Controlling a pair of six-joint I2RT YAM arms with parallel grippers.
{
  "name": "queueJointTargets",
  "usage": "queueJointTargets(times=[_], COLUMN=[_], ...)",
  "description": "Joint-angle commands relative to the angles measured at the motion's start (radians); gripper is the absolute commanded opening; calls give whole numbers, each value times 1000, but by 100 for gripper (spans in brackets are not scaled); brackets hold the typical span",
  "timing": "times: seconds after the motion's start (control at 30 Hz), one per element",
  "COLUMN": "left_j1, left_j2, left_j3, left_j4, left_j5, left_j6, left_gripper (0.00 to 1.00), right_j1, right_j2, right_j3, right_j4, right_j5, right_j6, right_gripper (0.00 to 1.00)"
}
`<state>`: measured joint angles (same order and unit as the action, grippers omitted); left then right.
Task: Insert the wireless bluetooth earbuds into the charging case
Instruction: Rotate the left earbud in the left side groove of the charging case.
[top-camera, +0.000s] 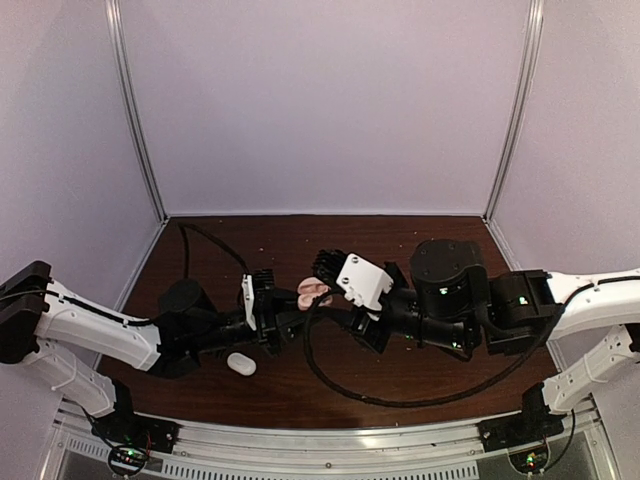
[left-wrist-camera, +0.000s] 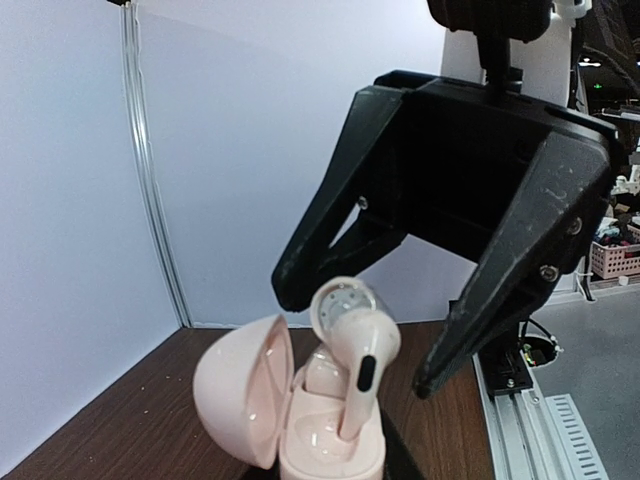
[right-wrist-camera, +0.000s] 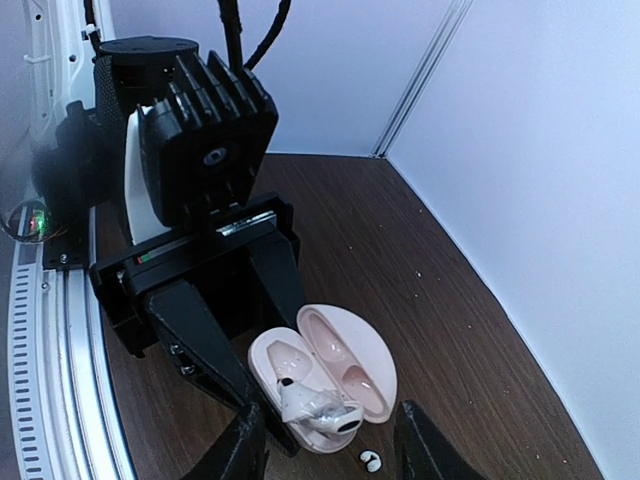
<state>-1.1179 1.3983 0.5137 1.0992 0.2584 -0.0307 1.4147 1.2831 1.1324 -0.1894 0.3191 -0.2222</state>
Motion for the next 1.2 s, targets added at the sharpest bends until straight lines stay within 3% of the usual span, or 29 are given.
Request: queueJointTargets(times=[0.0, 0.4, 0.57, 1.17], left_j1=[6, 7, 6, 6], left_j2=[7, 10, 10, 23], left_j3=[31, 28, 28, 43], left_j4=[60, 65, 67, 54], left_j5=[16, 11, 13, 0], left_j6=[-14, -12, -14, -35], left_gripper=[0, 0, 0, 0], right_j1=[8, 12, 16, 82], right_j2=[-4, 20, 14, 12], right_j3=[5, 23, 24, 10], right_j4=[5, -11, -12, 35], right_j5=[6, 11, 24, 258], right_j6=[-12, -24, -26, -99], right_gripper=[43, 36, 42, 44])
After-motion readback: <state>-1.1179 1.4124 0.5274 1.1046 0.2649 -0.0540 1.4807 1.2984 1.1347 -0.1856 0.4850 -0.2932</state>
